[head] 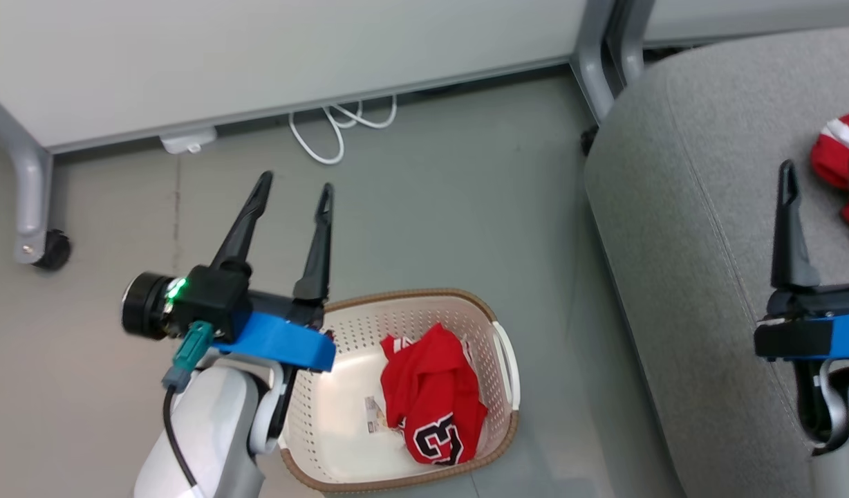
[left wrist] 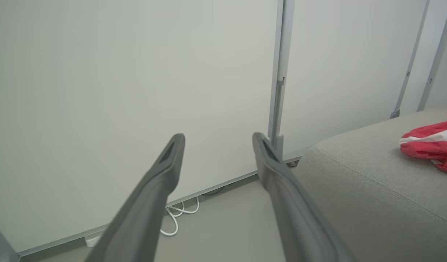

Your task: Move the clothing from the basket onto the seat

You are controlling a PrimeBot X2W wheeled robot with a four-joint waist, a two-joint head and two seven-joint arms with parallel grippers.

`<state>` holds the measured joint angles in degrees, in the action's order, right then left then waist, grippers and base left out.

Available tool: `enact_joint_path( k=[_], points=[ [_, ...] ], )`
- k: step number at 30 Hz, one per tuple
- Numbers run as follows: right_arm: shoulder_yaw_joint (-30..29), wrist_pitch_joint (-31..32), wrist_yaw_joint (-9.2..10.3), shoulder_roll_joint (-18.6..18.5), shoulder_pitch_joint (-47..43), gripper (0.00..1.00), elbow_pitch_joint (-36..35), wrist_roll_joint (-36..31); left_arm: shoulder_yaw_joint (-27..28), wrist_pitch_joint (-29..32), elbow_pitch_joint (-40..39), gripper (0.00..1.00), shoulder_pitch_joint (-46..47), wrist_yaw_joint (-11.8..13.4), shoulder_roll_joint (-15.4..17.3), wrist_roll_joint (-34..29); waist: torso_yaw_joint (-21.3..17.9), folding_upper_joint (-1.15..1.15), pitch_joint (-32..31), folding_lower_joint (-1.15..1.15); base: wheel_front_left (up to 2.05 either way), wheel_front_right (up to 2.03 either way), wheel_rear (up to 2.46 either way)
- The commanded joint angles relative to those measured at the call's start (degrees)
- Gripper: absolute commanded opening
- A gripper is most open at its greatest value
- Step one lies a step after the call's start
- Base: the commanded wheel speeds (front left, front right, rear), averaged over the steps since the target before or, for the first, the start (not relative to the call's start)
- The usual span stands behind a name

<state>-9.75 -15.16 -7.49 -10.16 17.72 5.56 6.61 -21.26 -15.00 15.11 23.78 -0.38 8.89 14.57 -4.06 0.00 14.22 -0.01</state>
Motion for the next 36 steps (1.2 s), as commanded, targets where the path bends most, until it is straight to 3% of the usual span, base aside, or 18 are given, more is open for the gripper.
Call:
enact_joint_path(
  k=[1, 12, 36],
  points=[
    [0.97, 0.0, -0.01, 0.53, -1.83, 1.0, 0.5, -0.06, 2.36, -0.27, -0.55, 1.0, -2.27, -0.31, -0.44, -0.84, 2.6, 0.0, -3.29, 0.01, 0.0, 0.0, 0.0],
    [4.98, 0.0, -0.01, 2.49, -5.71, 1.0, 4.0, 0.67, 10.35, -0.27, -0.66, 1.0, -10.02, -3.2, -3.48, -4.56, 6.38, 0.0, -7.42, 0.01, 0.0, 0.0, 0.0],
    [3.91, 0.0, -0.01, 5.9, -14.74, 1.0, 6.38, 1.37, 15.84, -0.27, -1.49, 1.0, -18.4, -5.93, -5.93, -7.39, 8.17, 0.0, -13.03, 0.01, 0.0, 0.0, 0.0]
  ],
)
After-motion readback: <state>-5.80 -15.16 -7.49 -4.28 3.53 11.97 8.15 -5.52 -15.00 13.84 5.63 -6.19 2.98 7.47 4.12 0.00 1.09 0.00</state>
